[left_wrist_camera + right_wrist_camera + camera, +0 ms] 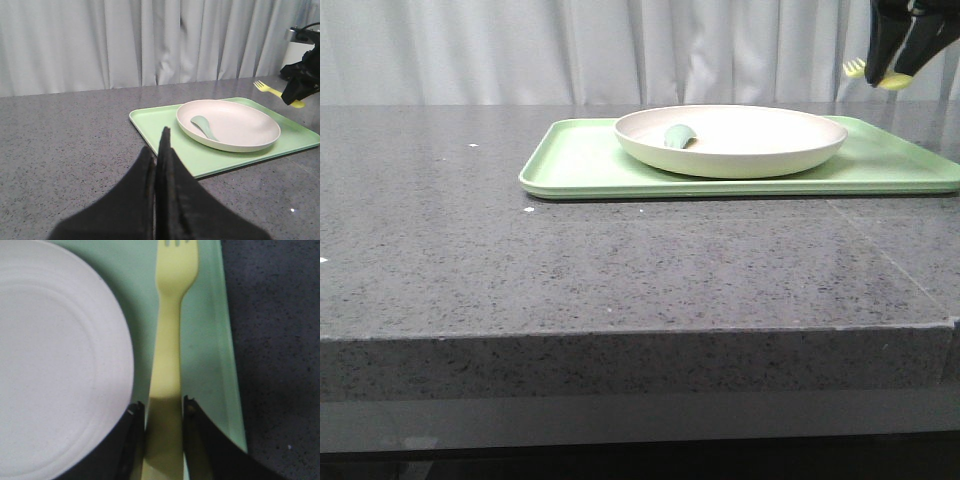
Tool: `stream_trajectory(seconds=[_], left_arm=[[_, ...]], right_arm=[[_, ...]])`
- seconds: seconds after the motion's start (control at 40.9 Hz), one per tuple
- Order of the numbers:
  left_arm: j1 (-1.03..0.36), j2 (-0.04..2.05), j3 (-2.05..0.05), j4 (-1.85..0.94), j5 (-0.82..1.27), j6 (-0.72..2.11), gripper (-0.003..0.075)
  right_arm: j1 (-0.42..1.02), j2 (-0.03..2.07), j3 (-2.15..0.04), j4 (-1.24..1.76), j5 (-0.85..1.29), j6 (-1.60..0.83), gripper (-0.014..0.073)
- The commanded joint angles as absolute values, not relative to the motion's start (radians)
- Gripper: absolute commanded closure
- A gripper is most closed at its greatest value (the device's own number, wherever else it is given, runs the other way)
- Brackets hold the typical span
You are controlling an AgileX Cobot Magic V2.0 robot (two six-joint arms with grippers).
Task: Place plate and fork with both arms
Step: 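Lift the yellow fork and move it beside the plate on the tray, then lower the fork onto the tray, open the right gripper, raise it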
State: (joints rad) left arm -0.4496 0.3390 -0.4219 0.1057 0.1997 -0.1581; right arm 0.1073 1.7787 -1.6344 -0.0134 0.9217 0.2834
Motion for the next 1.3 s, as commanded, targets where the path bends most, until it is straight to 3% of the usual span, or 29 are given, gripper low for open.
stream_trajectory(seconds=[0.0,0.465,1.101,1.273], left_arm=[[-0.457,0.345,-0.450,0.108,0.123,-0.157,0.0738],[-0.457,0.345,-0.450,0.108,0.123,-0.157,0.0738],[-0.457,0.345,-0.450,0.108,0.123,-0.157,0.0738],[-0.457,0.345,-0.450,0.108,0.123,-0.157,0.0738]], right_arm=[[0.095,1.750,-1.668,-0.031,0.901,0.262,0.0523],[0.096,1.859,-1.668,-0.042,0.906,0.230,0.0522],[0.096,1.695,-1.671,-0.066,0.927,0.230,0.0526],[0.096,1.666,-1.671,-0.066,0.937,0.230,0.0655]])
